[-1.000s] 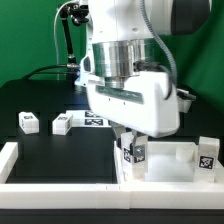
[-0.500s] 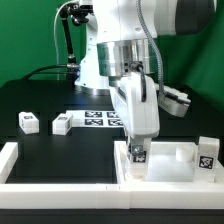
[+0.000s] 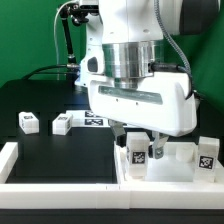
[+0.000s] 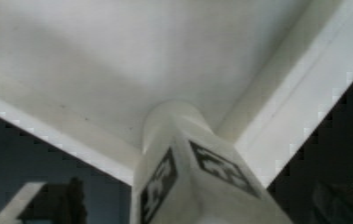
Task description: Assemble square table
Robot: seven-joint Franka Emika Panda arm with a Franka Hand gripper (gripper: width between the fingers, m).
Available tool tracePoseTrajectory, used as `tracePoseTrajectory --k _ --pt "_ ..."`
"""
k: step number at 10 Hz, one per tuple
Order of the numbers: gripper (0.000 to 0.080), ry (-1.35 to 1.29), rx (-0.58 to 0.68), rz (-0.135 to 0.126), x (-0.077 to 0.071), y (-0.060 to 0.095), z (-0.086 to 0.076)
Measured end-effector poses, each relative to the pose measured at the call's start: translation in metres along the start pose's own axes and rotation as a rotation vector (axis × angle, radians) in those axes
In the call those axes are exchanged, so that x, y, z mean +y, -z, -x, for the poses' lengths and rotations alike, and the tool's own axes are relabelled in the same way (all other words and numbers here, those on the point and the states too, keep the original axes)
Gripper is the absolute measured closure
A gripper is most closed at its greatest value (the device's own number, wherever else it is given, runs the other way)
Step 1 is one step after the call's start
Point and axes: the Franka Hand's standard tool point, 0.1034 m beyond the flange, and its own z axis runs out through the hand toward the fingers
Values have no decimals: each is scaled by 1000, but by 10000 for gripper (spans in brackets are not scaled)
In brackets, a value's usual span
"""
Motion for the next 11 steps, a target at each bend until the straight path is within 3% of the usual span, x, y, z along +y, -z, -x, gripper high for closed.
tracePoseTrajectory --k 2,4,6,8,9,11 --pt "152 371 -6 50 -3 3 2" --pt "151 696 6 39 0 4 -8" --pt "151 654 6 38 -1 4 -6" --pt "433 617 7 38 -1 4 -6" --pt "511 537 8 37 -1 4 -6" --pt "511 394 11 37 -1 4 -7"
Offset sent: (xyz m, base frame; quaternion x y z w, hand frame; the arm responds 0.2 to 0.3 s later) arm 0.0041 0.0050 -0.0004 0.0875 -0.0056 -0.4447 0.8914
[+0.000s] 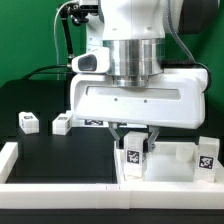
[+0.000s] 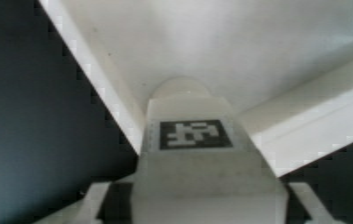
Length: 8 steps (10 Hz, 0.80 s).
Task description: Assemble square table
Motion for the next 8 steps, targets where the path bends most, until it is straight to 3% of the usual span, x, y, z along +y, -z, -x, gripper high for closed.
tracePoseTrajectory --k 2,4,6,7,8 --pt "511 -224 1 2 0 0 0" --pt "511 -661 -33 12 -2 5 1" --pt "509 -1057 -31 -23 -3 1 2" --pt "509 -1216 8 -63 -6 -2 6" --pt "509 -1262 23 -65 -7 0 7"
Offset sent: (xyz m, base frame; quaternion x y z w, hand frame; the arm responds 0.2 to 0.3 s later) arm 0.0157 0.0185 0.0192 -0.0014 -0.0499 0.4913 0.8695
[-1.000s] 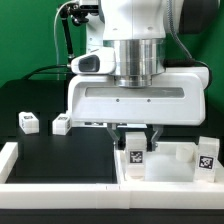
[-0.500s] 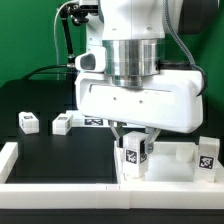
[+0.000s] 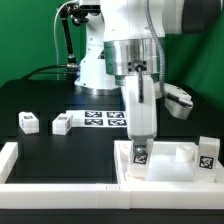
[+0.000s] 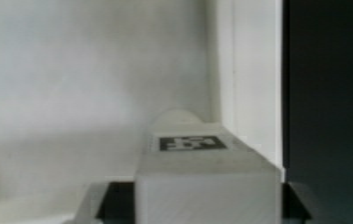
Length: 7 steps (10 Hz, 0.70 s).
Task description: Assemble square table
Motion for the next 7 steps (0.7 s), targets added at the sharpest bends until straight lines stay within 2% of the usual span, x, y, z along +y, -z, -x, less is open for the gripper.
tracePoseTrajectory --k 2,3,4,5,7 --pt "509 49 4 1 0 -1 -1" --pt "337 54 3 2 1 -2 0" --pt "337 241 9 7 2 -3 2" --pt "194 424 8 10 3 -4 2" --pt "164 599 7 9 3 -5 2"
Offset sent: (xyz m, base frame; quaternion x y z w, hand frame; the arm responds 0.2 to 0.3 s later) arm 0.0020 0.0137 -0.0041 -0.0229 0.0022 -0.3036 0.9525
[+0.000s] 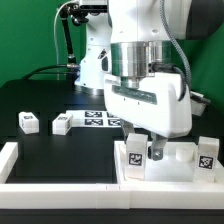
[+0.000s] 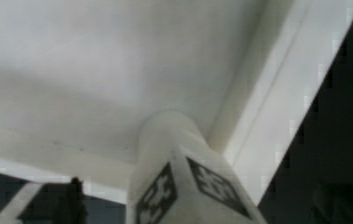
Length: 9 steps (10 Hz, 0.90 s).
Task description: Assemble square table
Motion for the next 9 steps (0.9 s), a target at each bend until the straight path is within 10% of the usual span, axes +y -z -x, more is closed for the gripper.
tracePoseTrajectory --k 8,9 --pt "151 639 12 45 -2 3 -3" --pt "310 607 12 44 -2 3 -2"
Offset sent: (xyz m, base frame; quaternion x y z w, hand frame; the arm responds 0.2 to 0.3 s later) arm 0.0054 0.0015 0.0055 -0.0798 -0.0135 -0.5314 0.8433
